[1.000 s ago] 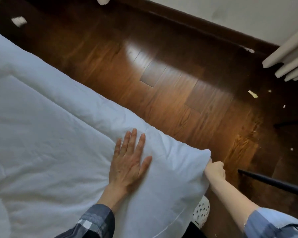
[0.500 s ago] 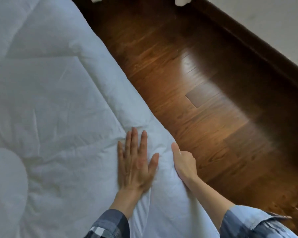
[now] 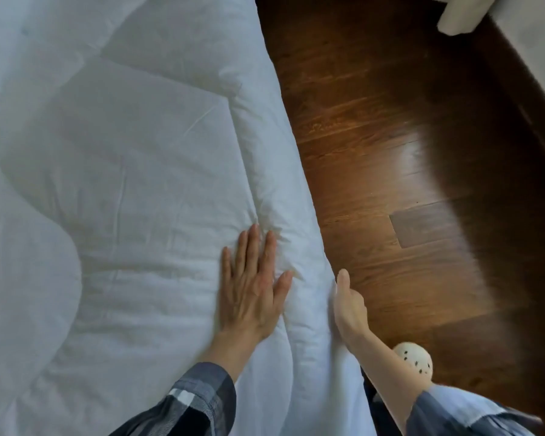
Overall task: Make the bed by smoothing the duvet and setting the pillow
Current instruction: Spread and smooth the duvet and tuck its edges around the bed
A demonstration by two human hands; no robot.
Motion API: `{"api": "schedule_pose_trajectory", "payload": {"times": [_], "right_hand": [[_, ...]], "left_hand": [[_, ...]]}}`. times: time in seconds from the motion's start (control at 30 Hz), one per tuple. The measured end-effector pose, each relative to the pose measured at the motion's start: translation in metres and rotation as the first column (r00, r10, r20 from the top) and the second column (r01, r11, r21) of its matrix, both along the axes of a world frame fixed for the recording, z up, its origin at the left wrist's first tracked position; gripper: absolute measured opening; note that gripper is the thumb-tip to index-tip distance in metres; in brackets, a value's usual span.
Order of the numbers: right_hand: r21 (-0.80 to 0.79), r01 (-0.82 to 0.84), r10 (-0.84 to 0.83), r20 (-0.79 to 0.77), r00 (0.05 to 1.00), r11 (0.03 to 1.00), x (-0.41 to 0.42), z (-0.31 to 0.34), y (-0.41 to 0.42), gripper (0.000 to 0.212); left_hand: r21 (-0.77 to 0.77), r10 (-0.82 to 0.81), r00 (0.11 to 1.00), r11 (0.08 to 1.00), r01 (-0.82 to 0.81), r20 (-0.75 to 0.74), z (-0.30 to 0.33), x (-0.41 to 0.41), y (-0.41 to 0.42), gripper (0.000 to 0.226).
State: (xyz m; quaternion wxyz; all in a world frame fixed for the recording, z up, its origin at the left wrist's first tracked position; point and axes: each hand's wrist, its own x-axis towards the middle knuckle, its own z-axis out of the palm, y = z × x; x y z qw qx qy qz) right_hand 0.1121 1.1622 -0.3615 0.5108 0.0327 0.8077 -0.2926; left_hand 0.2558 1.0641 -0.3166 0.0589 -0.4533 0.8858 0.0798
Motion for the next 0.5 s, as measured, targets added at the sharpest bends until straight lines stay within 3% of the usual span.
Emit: {"api": "schedule_pose_trajectory", "payload": {"times": [0.1,0.2,0.33,0.5], "right_hand": [[-0.084,0.019,-0.013,0.064,0.998,0.996,-0.009,0.005,-0.069,0.086],[-0.118,0.013,-0.019,-0.049,0.999,0.993,-0.011,0.002,-0.095,0.075],[-0.051,-0.017,0.008,-0.166,0.986,0.999,-0.042,-0.005,-0.068,0.065],[0.056,-0.182,0.188,-0.129,0.974,0.982,-0.051,-0.01,-0.072,0.071]], "left_hand": [[0.008,0.016,1.0,1.0,-0.016,0.014,-0.001,-0.003,0.001,0.071],[-0.002,0.037,0.999,0.999,-0.037,0.01,0.001,-0.003,0.0,0.072],[-0.043,0.135,0.991,0.99,-0.135,-0.002,0.002,-0.01,-0.003,0.071],[-0.057,0.337,0.941,0.94,-0.335,0.035,0.008,-0.018,-0.029,0.072]]}}
